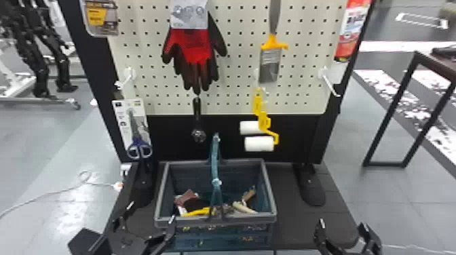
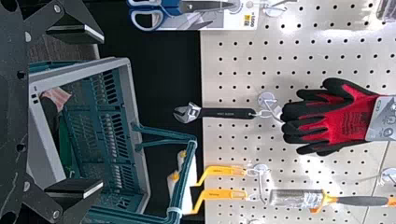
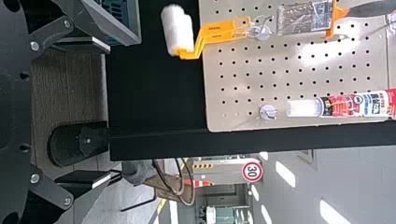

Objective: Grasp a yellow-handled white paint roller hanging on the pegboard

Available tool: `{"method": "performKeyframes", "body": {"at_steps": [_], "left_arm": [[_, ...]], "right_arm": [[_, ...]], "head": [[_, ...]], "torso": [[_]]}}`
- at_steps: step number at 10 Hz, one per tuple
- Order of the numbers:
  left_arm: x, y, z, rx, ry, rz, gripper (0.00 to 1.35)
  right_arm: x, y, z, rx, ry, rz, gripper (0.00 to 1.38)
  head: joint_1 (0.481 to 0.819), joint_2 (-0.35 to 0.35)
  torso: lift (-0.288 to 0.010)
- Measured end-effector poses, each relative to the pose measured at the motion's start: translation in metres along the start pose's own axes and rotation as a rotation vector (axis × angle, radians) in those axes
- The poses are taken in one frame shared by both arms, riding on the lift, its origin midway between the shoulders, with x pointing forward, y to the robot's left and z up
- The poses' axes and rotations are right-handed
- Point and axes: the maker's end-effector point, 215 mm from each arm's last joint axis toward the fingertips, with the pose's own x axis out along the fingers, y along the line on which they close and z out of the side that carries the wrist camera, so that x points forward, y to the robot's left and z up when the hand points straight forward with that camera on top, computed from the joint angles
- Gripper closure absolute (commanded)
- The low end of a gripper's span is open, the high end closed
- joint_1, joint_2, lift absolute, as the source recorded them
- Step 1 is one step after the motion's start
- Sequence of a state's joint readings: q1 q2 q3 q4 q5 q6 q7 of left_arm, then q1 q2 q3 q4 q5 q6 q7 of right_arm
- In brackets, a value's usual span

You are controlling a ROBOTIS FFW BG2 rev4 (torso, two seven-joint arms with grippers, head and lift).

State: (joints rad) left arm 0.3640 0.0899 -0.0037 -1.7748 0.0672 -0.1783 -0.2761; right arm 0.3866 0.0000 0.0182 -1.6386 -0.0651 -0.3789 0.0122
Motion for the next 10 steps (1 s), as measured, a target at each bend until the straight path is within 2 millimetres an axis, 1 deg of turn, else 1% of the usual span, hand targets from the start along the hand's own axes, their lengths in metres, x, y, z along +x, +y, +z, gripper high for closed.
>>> {"method": "performKeyframes", "body": {"at_steps": [6,7,8,10], "left_arm": [[0.001,0.0,0.003,-0.002,-0.013,-0.002,0.21],[0.002,-0.001,0.003,-0.003,-0.011,-0.003,0.21],[0.002,-0.001,0.003,-0.003,-0.011,-0.004,0.21],[0.003,-0.002,0.002,-0.003,-0.008,-0.007,0.21]], "right_arm": [[-0.001,-0.002,0.0,0.001,-0.002,-0.009,0.33],[0.0,-0.003,0.001,0.005,-0.004,-0.012,0.37],[0.004,-0.002,0.005,0.007,-0.014,-0.006,0.42],[0.026,0.011,0.016,0.014,-0.002,0.054,0.42]], "head": [[0.549,0.0],[0.549,0.0],[0.549,0.0],[0.549,0.0]], "torso": [[-0.1],[-0.1],[-0.1],[-0.1]]}}
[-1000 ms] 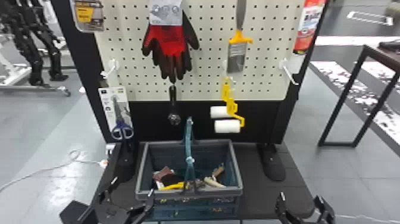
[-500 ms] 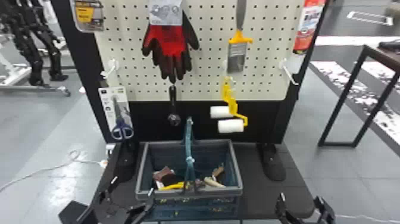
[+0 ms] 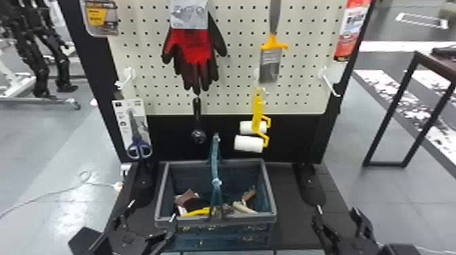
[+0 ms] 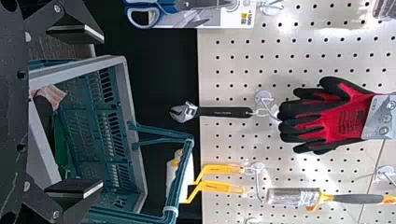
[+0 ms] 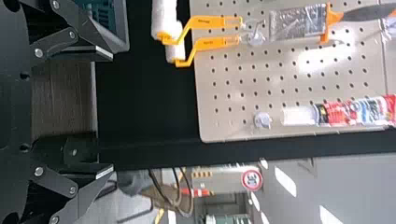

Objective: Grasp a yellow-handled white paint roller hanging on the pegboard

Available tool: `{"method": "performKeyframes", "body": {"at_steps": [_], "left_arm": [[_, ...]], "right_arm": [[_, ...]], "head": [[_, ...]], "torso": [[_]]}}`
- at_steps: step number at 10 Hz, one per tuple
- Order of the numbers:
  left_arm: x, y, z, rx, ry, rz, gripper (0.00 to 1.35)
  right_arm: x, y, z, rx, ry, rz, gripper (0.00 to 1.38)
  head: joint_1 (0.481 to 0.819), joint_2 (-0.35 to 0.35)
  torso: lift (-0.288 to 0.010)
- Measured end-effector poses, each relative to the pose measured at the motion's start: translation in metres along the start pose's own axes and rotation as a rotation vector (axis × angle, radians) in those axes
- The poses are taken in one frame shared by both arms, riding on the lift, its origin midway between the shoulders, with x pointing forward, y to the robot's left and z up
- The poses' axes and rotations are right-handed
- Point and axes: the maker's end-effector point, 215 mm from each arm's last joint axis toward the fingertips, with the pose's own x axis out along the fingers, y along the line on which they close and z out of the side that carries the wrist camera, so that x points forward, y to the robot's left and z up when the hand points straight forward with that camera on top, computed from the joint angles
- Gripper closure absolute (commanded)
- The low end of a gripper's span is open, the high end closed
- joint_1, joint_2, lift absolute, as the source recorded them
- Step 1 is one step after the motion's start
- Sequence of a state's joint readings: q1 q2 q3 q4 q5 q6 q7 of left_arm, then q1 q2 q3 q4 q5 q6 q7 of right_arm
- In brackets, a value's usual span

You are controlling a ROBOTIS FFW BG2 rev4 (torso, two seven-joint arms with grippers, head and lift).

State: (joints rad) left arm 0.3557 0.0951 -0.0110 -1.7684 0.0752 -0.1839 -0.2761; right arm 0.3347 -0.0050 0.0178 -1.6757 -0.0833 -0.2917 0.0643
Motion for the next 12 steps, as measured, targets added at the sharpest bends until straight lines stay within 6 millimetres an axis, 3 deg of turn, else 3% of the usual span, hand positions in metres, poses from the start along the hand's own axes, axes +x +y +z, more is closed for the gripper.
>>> {"method": "performKeyframes", "body": {"at_steps": [5,9,12], "left_arm": [[0.007,-0.007,-0.002,-0.01,0.005,-0.022,0.21],[0.016,-0.013,0.0,-0.018,-0.005,-0.041,0.21],[0.026,-0.02,0.002,-0.017,-0.013,-0.074,0.21]], "right_arm": [[0.064,0.023,0.013,0.034,0.028,0.214,0.22],[0.128,0.038,0.033,0.027,0.051,0.384,0.2],[0.159,0.057,0.039,0.037,0.081,0.511,0.2]], "head": [[0.549,0.0],[0.549,0.0],[0.549,0.0]], "torso": [[-0.1],[-0.1],[-0.1]]}}
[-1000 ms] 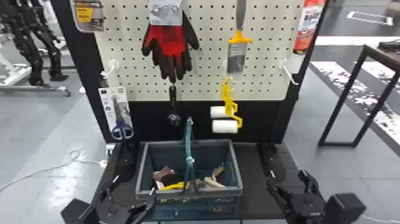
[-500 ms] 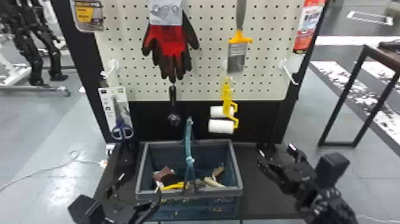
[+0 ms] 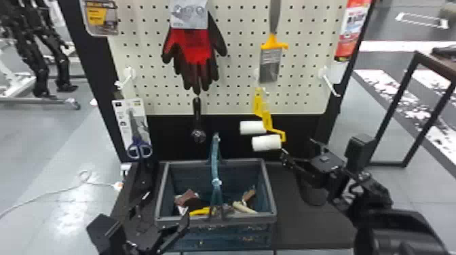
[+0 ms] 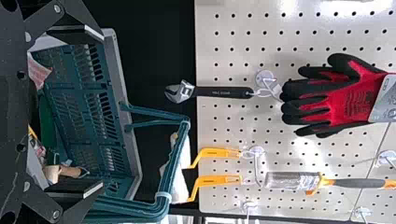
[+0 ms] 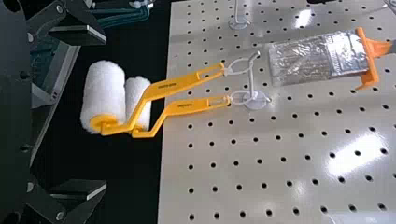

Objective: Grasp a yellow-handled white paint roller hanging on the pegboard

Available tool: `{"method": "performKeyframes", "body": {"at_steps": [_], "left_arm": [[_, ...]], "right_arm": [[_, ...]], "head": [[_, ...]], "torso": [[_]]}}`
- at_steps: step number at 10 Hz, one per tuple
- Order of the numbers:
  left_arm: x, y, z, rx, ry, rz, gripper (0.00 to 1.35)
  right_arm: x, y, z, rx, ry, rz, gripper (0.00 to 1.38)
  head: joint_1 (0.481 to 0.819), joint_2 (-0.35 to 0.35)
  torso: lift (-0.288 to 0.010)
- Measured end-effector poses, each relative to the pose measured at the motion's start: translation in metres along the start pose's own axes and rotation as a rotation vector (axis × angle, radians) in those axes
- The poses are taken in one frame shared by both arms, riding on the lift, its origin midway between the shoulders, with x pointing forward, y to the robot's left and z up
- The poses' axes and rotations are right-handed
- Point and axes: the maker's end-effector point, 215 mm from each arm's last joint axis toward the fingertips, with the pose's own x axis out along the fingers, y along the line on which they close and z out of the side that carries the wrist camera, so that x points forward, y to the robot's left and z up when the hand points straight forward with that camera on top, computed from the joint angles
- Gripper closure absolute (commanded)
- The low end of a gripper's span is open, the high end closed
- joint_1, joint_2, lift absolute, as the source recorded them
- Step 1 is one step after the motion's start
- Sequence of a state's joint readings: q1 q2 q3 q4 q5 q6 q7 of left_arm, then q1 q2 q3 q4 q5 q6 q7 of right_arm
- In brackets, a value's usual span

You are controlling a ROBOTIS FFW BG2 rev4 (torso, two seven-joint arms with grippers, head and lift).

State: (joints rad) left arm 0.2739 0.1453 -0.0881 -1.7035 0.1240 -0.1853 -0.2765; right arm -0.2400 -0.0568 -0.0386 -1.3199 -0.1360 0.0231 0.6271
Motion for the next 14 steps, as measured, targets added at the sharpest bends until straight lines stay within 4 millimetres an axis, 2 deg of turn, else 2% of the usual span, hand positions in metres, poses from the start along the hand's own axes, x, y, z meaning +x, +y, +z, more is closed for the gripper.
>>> {"method": "performKeyframes", "body": {"at_steps": [2,4,7,9,11,14], "left_arm": [[0.004,-0.005,-0.002,-0.023,-0.007,-0.002,0.21],[0.012,-0.011,0.0,-0.027,-0.017,-0.024,0.21],[0.023,-0.02,0.002,-0.032,-0.028,-0.049,0.21],[0.031,-0.028,0.003,-0.037,-0.034,-0.069,0.21],[0.039,-0.036,0.003,-0.041,-0.038,-0.09,0.21],[0.051,-0.047,0.007,-0.049,-0.055,-0.122,0.21]], "right_arm": [[0.024,-0.006,0.023,-0.025,-0.005,0.053,0.2],[0.04,-0.004,0.029,-0.021,0.022,0.112,0.2],[0.064,0.033,0.023,-0.007,0.084,0.24,0.19],[0.074,0.042,0.032,-0.01,0.079,0.264,0.18],[0.08,0.042,0.046,-0.019,0.067,0.267,0.19],[0.087,0.044,0.05,-0.015,0.082,0.28,0.24]], "head": [[0.549,0.0],[0.549,0.0],[0.549,0.0],[0.549,0.0],[0.549,0.0],[0.549,0.0]], "torso": [[-0.1],[-0.1],[-0.1],[-0.1],[-0.1],[-0.1]]}}
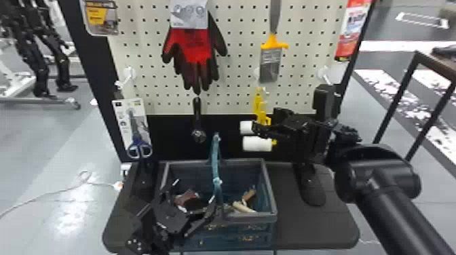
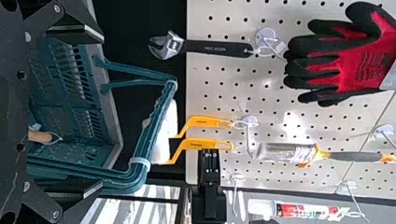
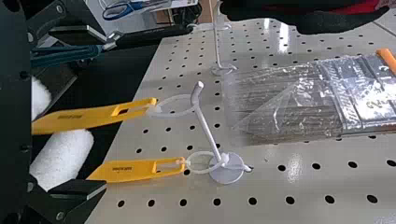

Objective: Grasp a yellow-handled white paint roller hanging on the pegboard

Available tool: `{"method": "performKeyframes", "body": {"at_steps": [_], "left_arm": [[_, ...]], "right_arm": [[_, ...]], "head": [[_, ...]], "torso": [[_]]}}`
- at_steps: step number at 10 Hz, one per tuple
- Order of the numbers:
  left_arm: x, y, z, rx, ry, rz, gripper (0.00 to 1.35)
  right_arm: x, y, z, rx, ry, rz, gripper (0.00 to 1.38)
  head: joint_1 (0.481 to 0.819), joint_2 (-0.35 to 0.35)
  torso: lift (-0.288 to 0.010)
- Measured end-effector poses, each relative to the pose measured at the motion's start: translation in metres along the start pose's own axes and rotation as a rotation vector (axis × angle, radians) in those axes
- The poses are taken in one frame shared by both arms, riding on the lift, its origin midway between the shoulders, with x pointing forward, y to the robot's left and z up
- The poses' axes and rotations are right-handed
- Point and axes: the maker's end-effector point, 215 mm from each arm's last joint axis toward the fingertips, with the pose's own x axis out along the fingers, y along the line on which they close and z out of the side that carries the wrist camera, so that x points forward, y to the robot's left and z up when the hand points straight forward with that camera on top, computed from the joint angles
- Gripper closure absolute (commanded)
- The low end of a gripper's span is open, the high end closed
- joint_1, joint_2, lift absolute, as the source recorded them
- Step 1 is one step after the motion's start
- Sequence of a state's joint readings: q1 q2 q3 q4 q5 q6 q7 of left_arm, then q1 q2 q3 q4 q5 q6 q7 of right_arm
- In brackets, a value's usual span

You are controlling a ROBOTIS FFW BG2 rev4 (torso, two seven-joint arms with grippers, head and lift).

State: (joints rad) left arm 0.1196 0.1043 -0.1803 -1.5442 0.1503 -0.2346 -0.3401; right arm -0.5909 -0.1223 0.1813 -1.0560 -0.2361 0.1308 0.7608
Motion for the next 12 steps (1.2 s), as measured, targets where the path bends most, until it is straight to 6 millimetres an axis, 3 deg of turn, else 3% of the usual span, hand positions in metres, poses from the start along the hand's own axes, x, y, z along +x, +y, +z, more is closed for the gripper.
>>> {"method": "performKeyframes", "body": {"at_steps": [1,2,4,12], "left_arm": [[0.004,-0.003,0.0,-0.003,-0.003,-0.01,0.21],[0.006,-0.005,-0.001,-0.007,-0.003,-0.013,0.21],[0.005,-0.006,-0.001,-0.014,-0.007,-0.012,0.21],[-0.006,0.001,-0.001,0.011,-0.008,0.024,0.21]], "right_arm": [[0.001,-0.001,0.0,0.011,-0.001,0.001,0.73],[0.001,-0.002,-0.001,0.022,-0.003,-0.004,1.07],[0.003,0.001,-0.004,0.034,-0.008,-0.003,1.15],[0.002,0.012,-0.018,0.029,0.019,0.032,1.17]], "head": [[0.549,0.0],[0.549,0.0],[0.549,0.0],[0.549,0.0]], "torso": [[-0.1],[-0.1],[-0.1],[-0.1]]}}
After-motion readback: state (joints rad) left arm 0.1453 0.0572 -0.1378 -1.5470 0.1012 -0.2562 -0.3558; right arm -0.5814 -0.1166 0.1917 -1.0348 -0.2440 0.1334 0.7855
